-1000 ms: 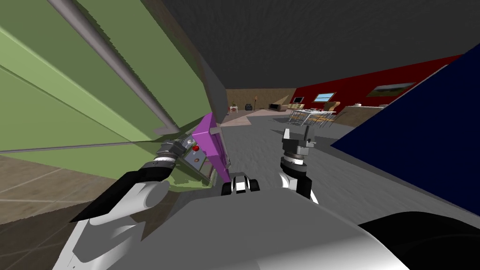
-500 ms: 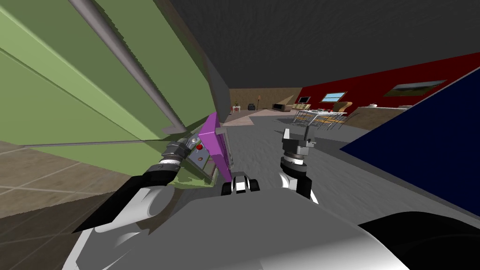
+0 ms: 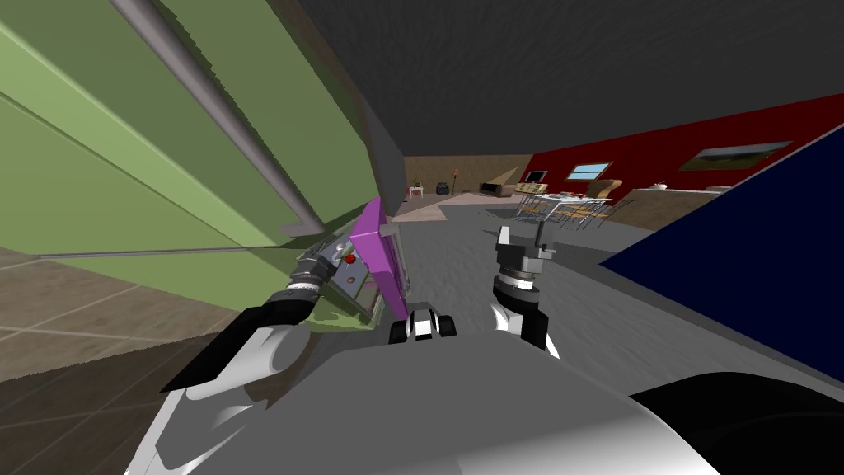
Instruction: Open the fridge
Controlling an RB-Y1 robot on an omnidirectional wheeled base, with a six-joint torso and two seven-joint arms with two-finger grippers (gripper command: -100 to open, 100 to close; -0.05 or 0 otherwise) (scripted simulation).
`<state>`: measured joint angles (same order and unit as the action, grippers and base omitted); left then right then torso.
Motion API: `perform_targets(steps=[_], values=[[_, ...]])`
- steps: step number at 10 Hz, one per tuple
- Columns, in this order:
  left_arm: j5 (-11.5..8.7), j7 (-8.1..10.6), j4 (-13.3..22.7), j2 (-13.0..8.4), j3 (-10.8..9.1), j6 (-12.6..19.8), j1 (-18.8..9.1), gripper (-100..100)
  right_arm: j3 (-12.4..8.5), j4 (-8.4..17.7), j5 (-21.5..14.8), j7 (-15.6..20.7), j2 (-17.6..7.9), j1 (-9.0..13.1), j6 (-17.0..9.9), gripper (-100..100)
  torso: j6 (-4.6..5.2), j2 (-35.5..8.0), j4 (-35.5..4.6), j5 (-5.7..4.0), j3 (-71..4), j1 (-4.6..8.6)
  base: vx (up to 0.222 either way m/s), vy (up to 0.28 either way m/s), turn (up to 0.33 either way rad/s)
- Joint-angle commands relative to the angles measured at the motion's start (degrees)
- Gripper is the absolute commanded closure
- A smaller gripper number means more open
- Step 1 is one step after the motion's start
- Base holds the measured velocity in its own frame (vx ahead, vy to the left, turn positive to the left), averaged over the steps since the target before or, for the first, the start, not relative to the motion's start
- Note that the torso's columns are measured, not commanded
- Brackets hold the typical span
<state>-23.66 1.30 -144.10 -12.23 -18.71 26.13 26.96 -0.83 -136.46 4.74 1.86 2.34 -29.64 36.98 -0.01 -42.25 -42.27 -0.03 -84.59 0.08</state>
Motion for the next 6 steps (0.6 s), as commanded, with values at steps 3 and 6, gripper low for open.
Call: perform_targets(steps=[3, 6], values=[[-0.2, 0.77, 4.0, 0.2, -2.85, 0.4, -1.1, -100, 0.0, 0.0, 0.0, 0.0, 0.0, 0.0, 0.0, 0, 0.01, 0.0, 0.0, -0.01, 0.0, 0.07, 0.052, -0.145, 0.045], [-0.8, 1.32, 3.0, 0.2, -5.62, 1.1, -1.2, -100, 0.0, 0.0, 0.0, 0.0, 0.0, 0.0, 0.0, 0, 0.01, 0.0, 0.0, -0.01, 0.0, 0.01, 0.086, -0.216, 0.06]])
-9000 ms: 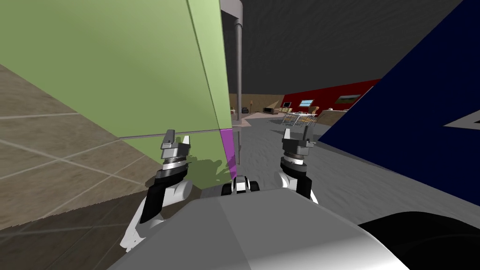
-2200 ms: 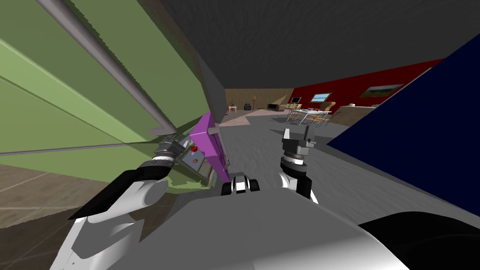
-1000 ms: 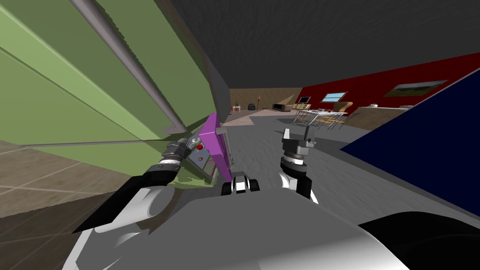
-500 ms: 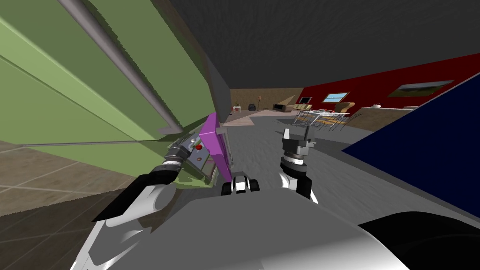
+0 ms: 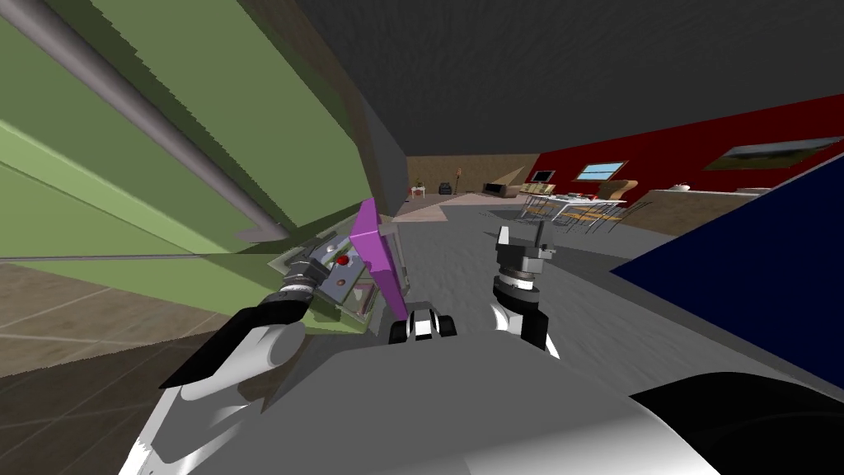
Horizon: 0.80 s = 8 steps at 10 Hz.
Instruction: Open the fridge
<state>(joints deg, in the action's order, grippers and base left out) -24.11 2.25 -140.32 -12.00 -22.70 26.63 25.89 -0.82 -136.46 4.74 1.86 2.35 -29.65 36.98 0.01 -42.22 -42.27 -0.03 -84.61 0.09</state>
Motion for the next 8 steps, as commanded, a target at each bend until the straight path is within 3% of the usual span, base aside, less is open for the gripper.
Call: perform_targets(steps=[1, 5, 8], values=[[-0.7, 0.57, -0.9, 0.0, -2.69, 0.9, 0.0, -100, 0.0, 0.0, 0.0, 0.0, 0.0, 0.0, 0.0, 0, 0.0, 0.0, 0.0, 0.03, 0.0, -0.08, 0.096, -0.182, 0.057], [-1.8, 1.27, 0.4, -0.2, -6.38, 2.1, 0.3, -100, 0.0, 0.0, 0.0, 0.0, 0.0, 0.0, 0.0, 0, -0.01, 0.0, 0.0, 0.07, 0.0, -0.23, 0.079, -0.192, 0.054], [-3.0, 1.83, -1.0, -0.5, -9.45, 3.3, 0.8, -100, 0.0, 0.0, 0.0, 0.0, 0.0, 0.0, 0.0, 0, -0.01, -0.1, 0.0, 0.01, 0.1, -0.03, 0.053, -0.201, 0.064]])
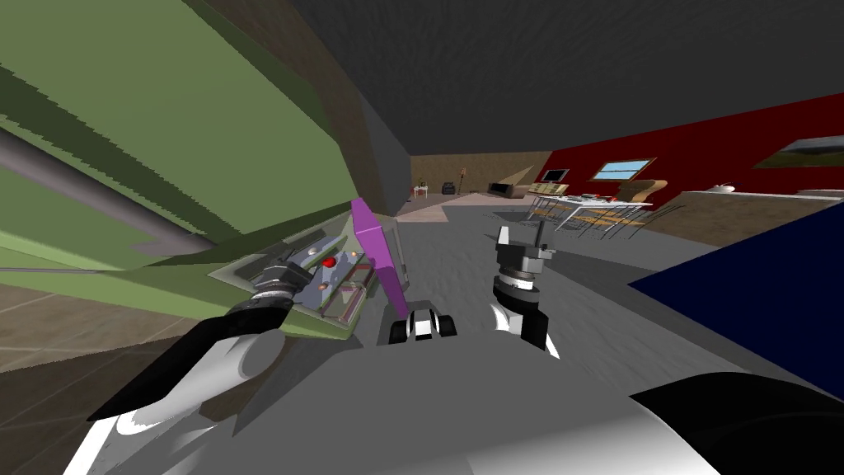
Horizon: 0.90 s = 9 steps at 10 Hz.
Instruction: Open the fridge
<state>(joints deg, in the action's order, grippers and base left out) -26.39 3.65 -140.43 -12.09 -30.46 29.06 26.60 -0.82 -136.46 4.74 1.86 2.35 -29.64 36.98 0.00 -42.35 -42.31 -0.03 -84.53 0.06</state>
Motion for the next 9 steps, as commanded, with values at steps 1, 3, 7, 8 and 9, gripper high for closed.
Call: perform_targets(steps=[1, 3, 7, 8, 9], values=[[-1.2, 0.64, -2.4, -0.5, -2.9, 1.5, 0.4, -100, 0.0, 0.0, 0.0, 0.0, 0.0, 0.0, 0.0, 0, 0.02, 0.1, 0.0, 0.03, 0.0, -0.08, 0.064, -0.192, 0.034], [-1.7, 0.82, -4.6, -0.7, -3.92, 2.0, 0.7, -100, 0.0, 0.0, 0.0, 0.0, 0.0, 0.0, 0.0, 0, 0.01, 0.1, 0.0, 0.05, 0.0, -0.13, 0.05, -0.148, 0.036], [-2.1, 1.0, -9.4, -0.8, -4.98, 2.5, 1.0, -100, 0.0, 0.0, 0.0, 0.0, 0.0, 0.0, 0.0, 0, -0.01, 0.0, 0.0, 0.06, 0.0, -0.18, 0.025, -0.047, 0.013], [-2.3, 0.82, -8.6, -0.7, -4.75, 1.9, 1.4, -100, 0.0, 0.0, 0.0, 0.0, 0.0, 0.0, 0.0, 0, 0.0, 0.0, 0.0, 0.04, 0.0, -0.09, 0.001, -0.014, 0.003], [-2.9, 1.09, -7.0, -1.9, -6.58, 2.1, 0.5, -100, 0.0, 0.0, 0.0, 0.0, 0.0, 0.0, 0.0, 0, 0.01, 0.0, 0.0, 0.04, 0.0, -0.11, -0.015, -0.022, -0.137]])
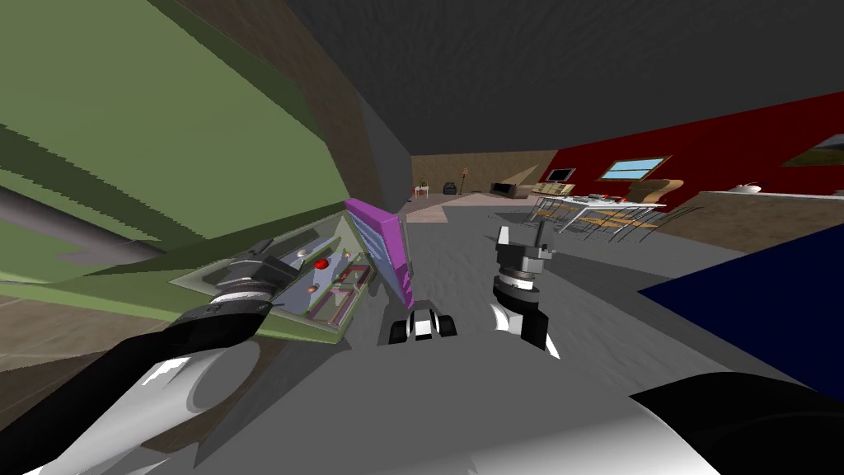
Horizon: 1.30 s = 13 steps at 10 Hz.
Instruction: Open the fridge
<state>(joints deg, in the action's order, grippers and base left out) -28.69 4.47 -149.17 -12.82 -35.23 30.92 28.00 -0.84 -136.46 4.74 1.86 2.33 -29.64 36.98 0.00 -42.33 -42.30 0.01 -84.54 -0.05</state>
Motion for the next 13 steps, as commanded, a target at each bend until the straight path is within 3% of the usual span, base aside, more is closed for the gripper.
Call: perform_targets(steps=[1, 6, 7, 8, 9, 10, 13], values=[[-0.9, 0.39, 2.6, -1.7, -2.72, 0.4, -1.3, -100, 0.0, 0.0, 0.0, 0.0, 0.0, 0.0, 0.0, 0, 0.02, 0.0, 0.0, -0.01, 0.0, 0.05, -0.022, -0.038, -0.156], [-2.6, 1.17, 7.7, -5.1, -8.15, 1.1, -4.0, -100, 0.0, 0.0, 0.0, 0.0, 0.0, 0.0, 0.0, 0, -0.01, 0.0, 0.0, -0.01, 0.0, 0.04, -0.029, -0.038, -0.134], [-2.7, 1.0, 7.1, -4.6, -7.56, 0.6, -3.2, -100, 0.0, 0.0, 0.0, 0.0, 0.0, 0.0, 0.0, 0, 0.0, 0.1, 0.0, 0.0, 0.0, 0.02, -0.01, -0.013, -0.023], [-5.1, 1.99, 5.7, -5.6, -10.49, 2.2, -2.4, -100, 0.0, 0.0, 0.0, 0.0, 0.0, 0.0, 0.0, 0, -0.03, 0.1, 0.0, 0.0, -0.1, -0.02, 0.026, -0.003, -0.001], [-6.2, 2.51, 4.9, -6.1, -12.01, 3.1, -1.9, -100, 0.0, 0.0, 0.0, 0.0, 0.0, 0.0, 0.0, 0, -0.02, 0.2, 0.0, 0.0, -0.1, -0.02, 0.053, -0.001, -0.009], [-6.2, 2.51, 4.9, -6.1, -12.07, 3.1, -1.9, -100, 0.0, 0.0, 0.0, 0.0, 0.0, 0.0, 0.0, 0, 0.0, 0.2, 0.1, 0.0, -0.1, 0.02, 0.039, -0.003, -0.002], [-9.7, 4.06, 2.5, -7.6, -16.52, 5.8, -0.7, -100, 0.0, 0.0, 0.0, 0.0, 0.0, 0.0, 0.0, 0, -0.01, 0.0, 0.0, -0.02, 0.0, 0.05, 0.036, 0.0, -0.003]])
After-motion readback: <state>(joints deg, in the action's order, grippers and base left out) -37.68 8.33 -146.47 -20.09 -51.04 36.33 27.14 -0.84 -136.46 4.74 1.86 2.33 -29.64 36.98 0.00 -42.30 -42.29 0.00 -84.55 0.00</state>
